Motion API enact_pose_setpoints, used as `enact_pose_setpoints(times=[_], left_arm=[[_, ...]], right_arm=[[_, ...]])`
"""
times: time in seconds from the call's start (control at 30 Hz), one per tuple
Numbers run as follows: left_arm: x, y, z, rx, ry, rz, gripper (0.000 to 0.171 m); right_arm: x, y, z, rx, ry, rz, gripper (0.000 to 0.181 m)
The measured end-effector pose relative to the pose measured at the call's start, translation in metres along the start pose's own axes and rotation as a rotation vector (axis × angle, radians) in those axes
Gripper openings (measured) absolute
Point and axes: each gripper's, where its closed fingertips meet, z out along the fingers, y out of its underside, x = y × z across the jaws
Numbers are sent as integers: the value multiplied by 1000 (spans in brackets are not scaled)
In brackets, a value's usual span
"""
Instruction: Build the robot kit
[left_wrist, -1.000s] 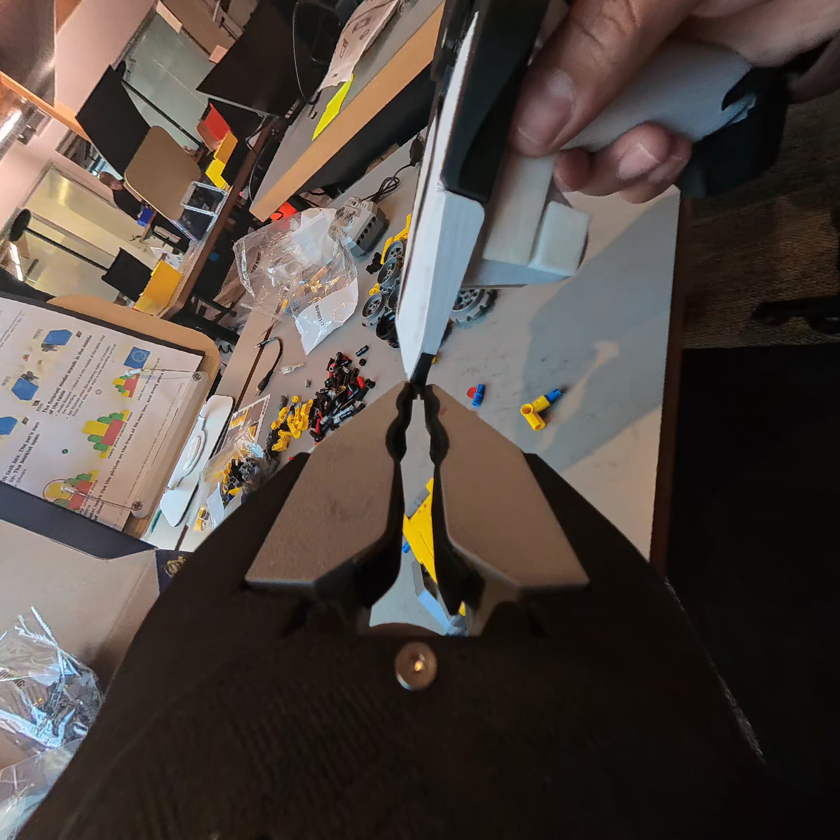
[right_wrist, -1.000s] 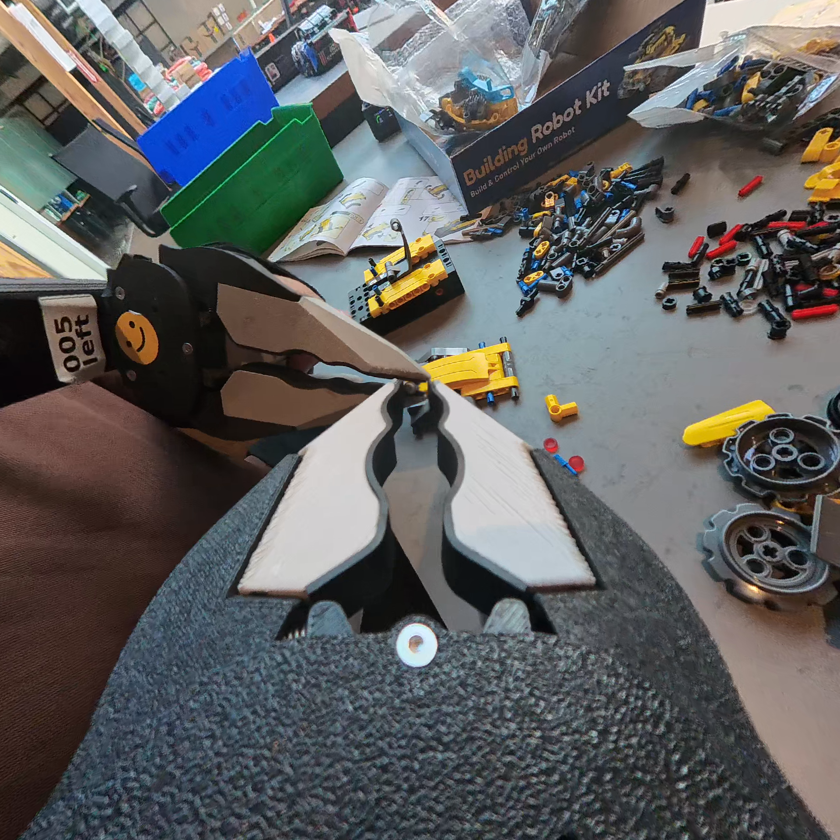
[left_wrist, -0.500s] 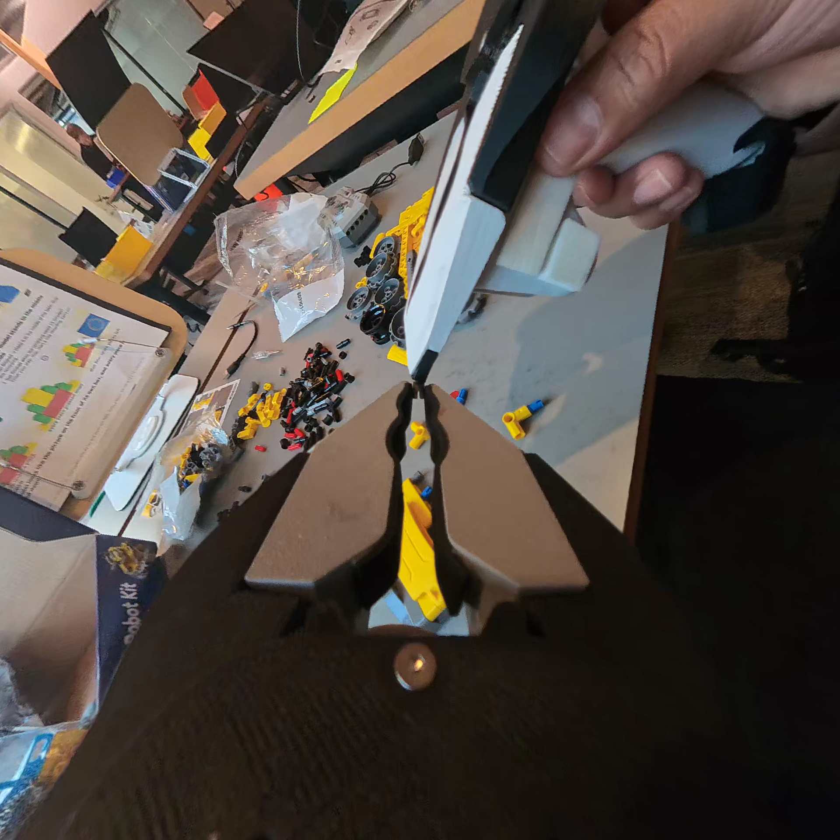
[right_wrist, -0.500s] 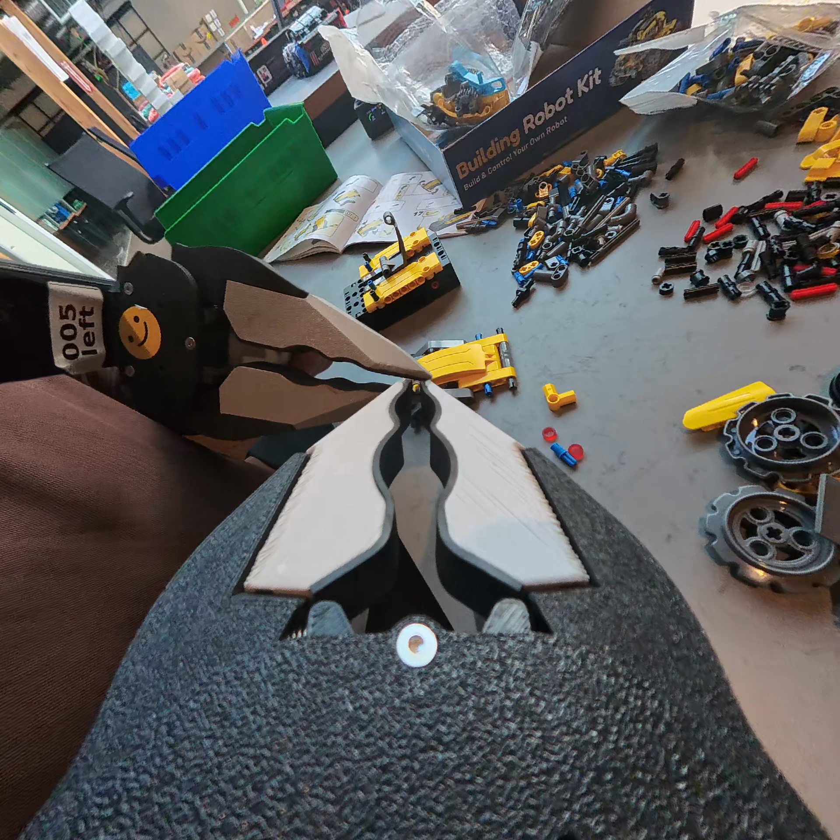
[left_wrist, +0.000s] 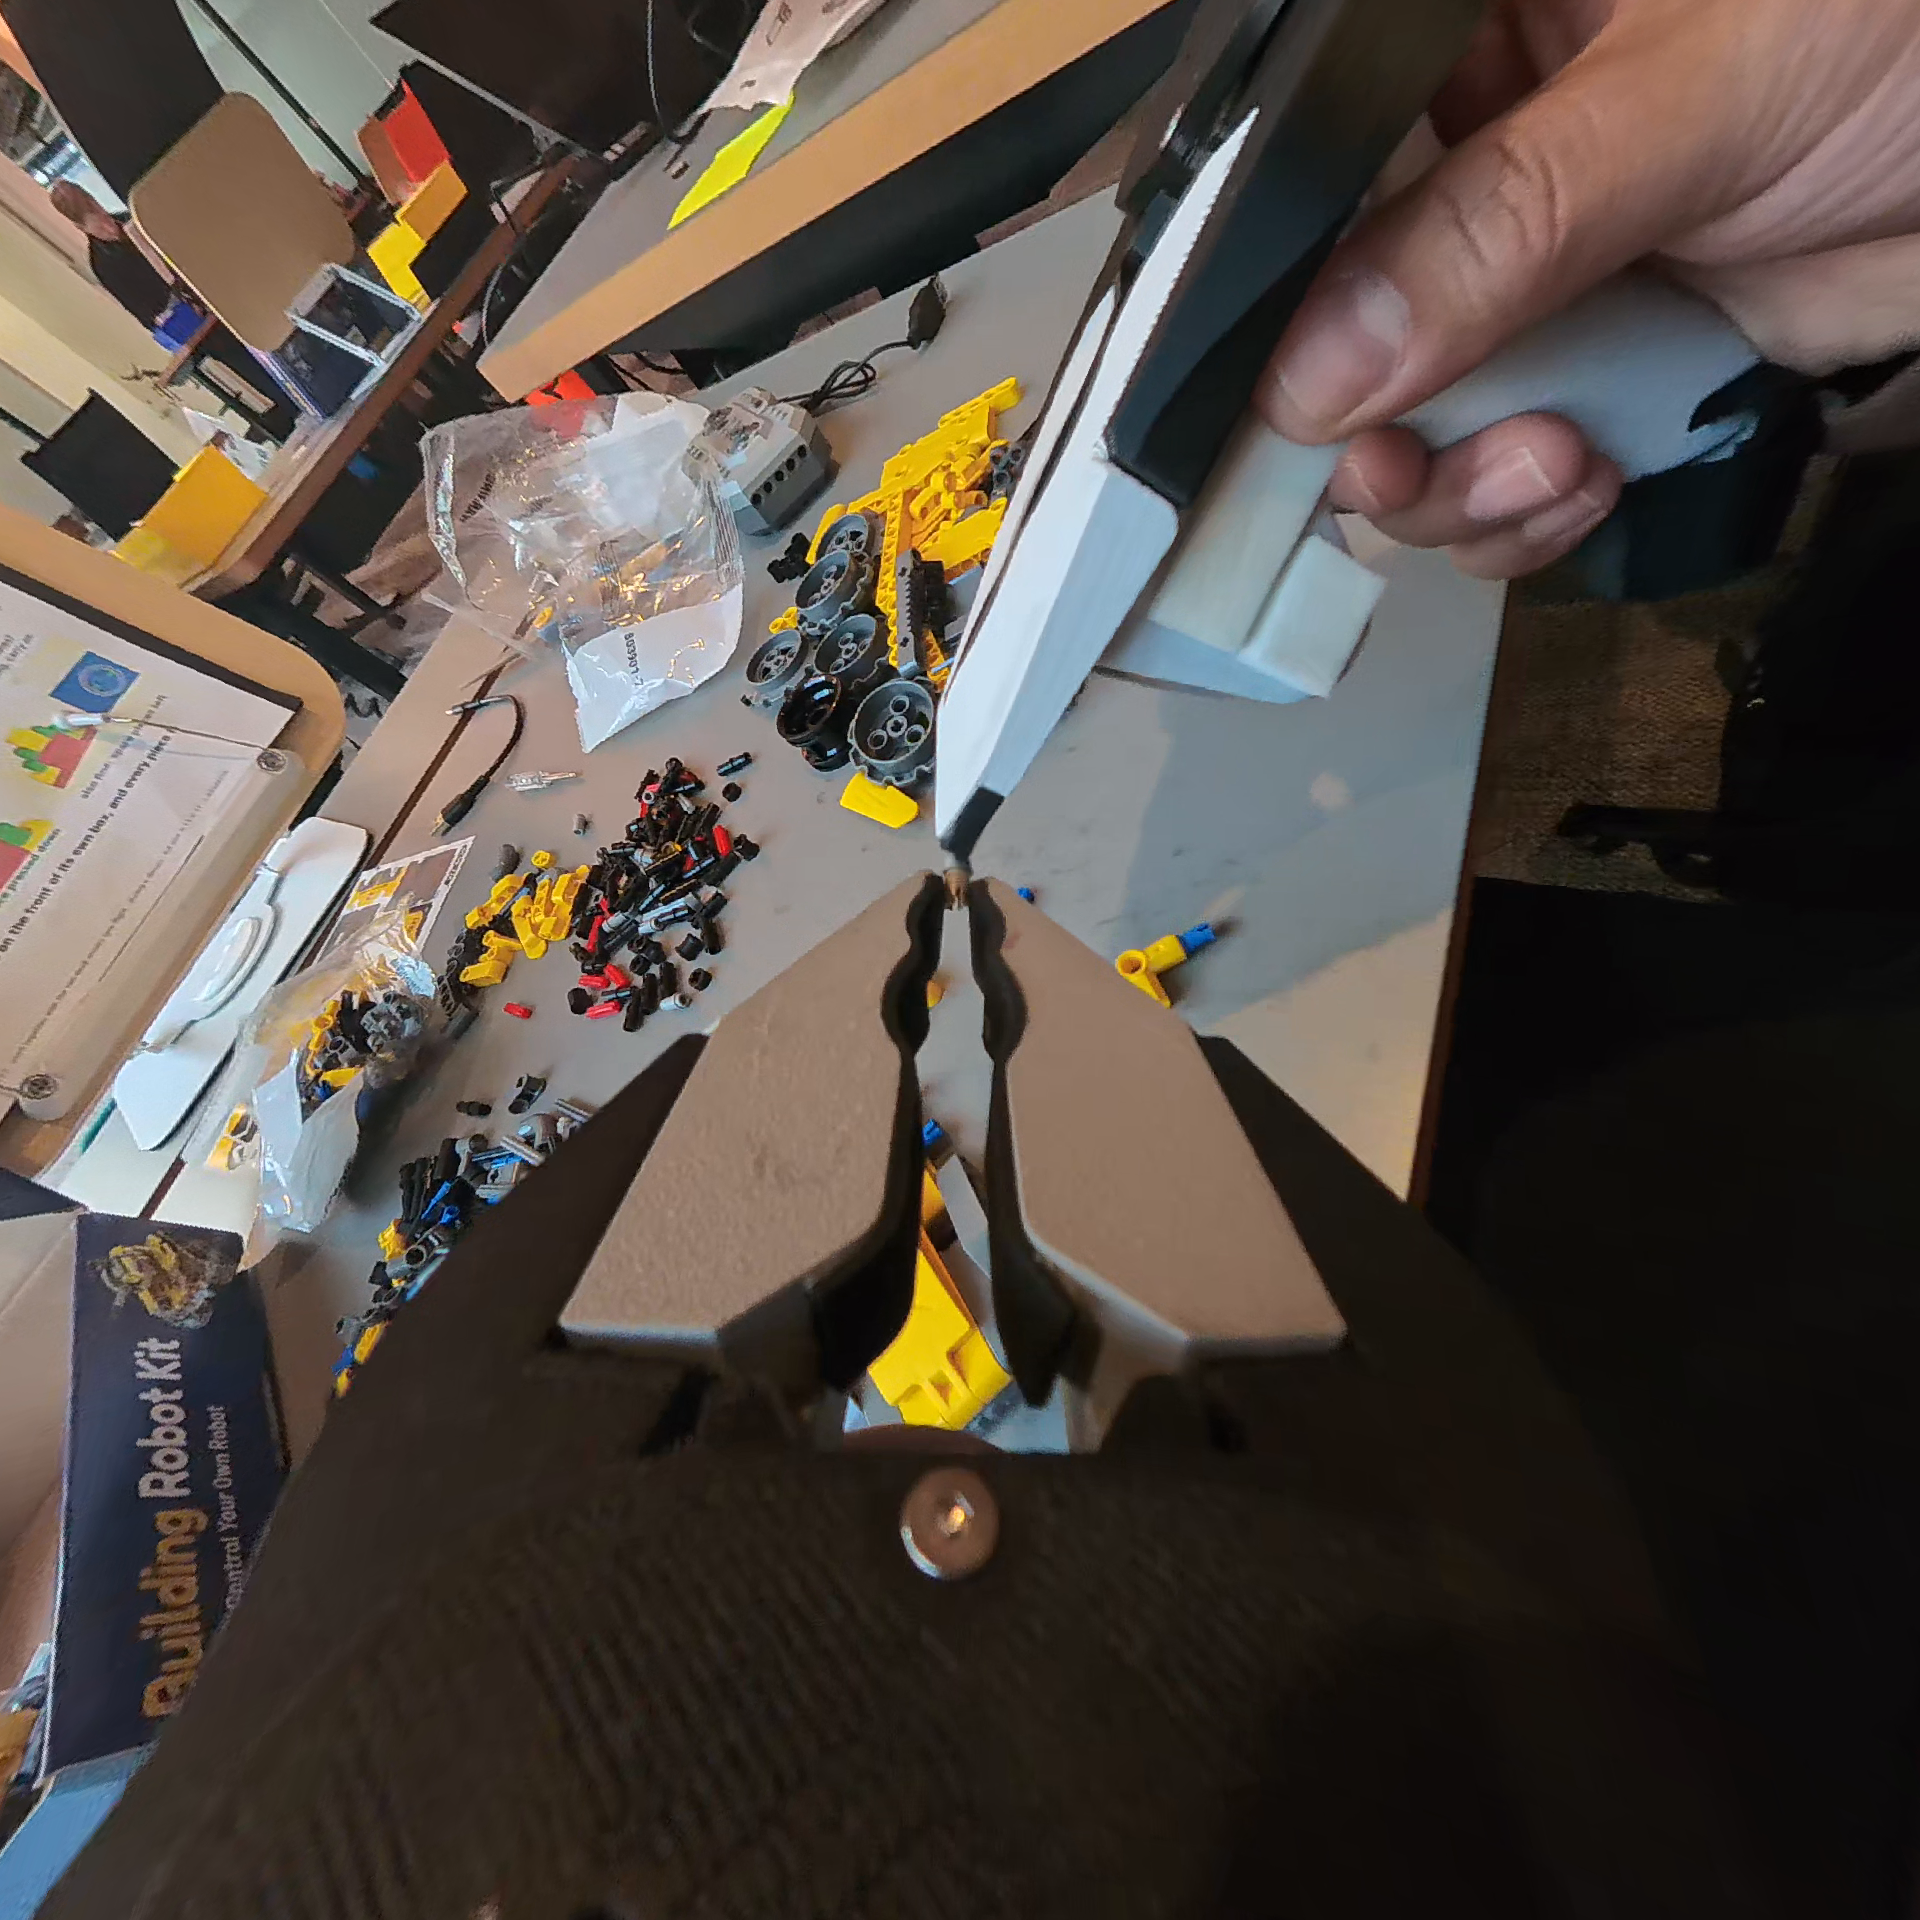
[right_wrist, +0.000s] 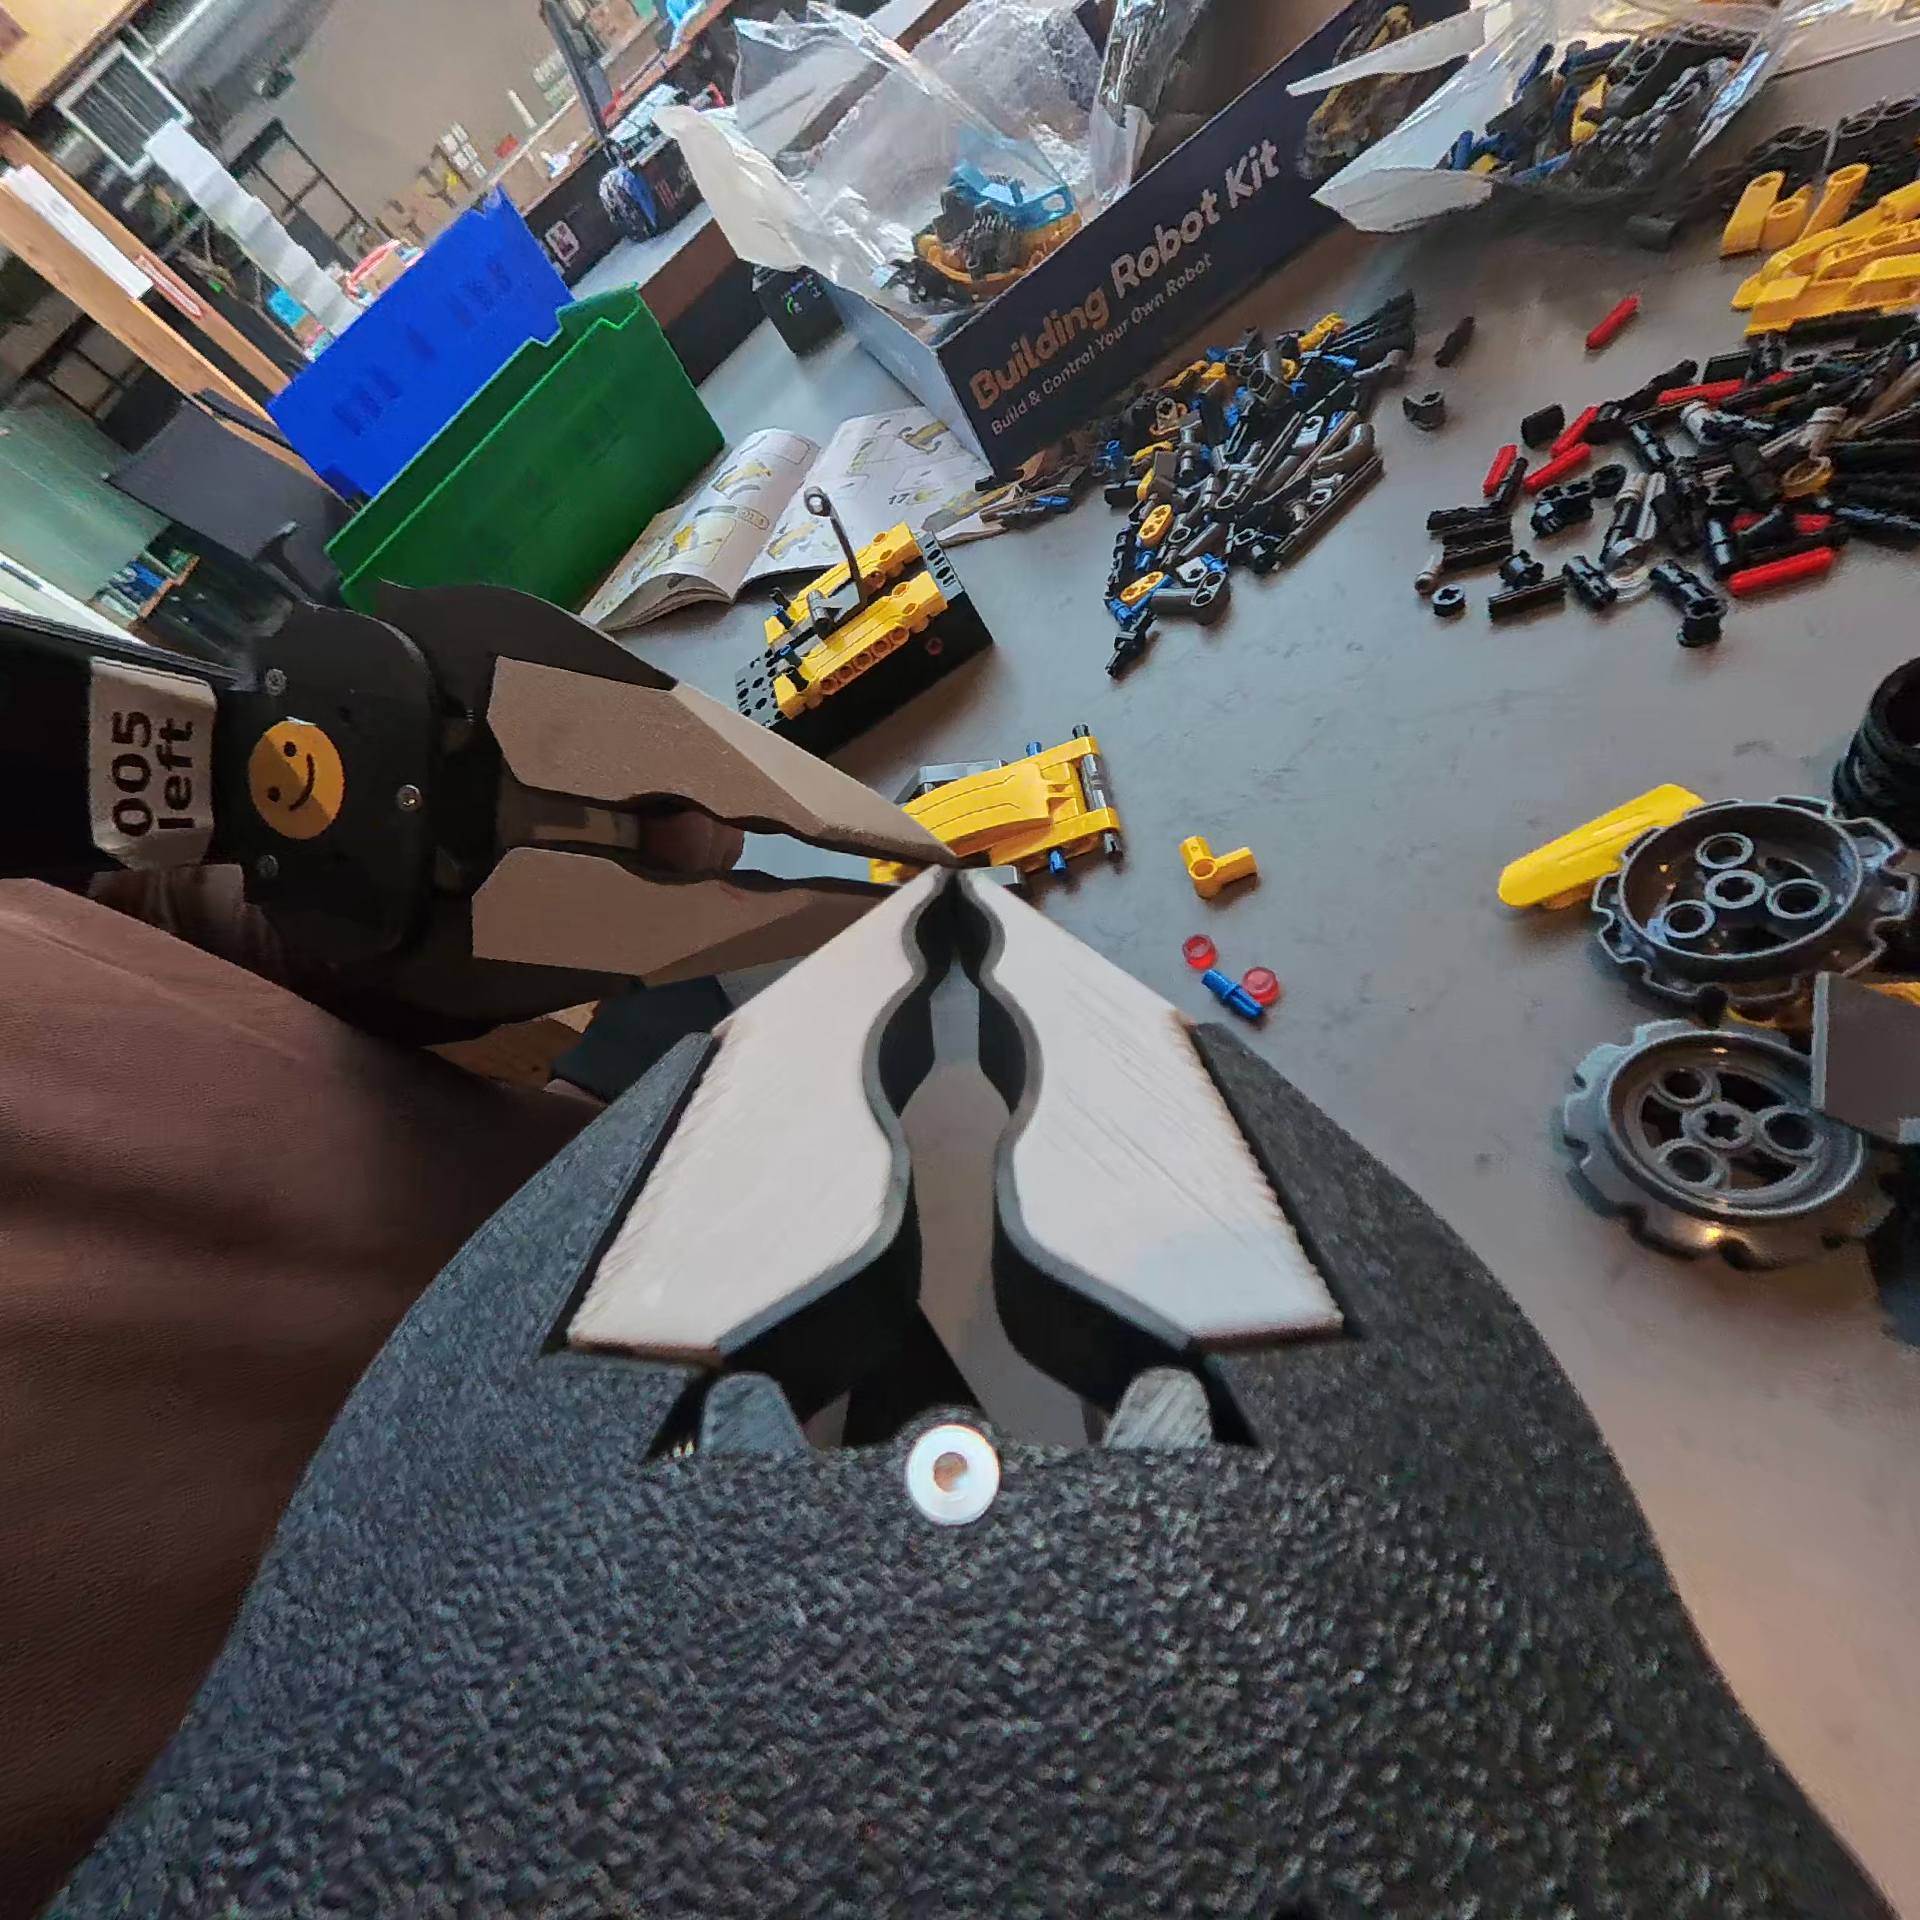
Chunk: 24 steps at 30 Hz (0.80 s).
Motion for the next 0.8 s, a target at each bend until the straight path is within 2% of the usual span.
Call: enact_pose_setpoints(times=[0.4, 0.67, 0.8], left_arm=[[-10, 8, -3, 23, -35, -24, 1], [-21, 4, -18, 113, -103, -60, 2], [-34, 2, -32, 184, -139, -134, 2]], right_arm=[[12, 2, 6, -8, 17, 19, 0], [10, 0, 9, -14, 18, -13, 0], [8, -3, 11, -10, 10, -5, 0]])
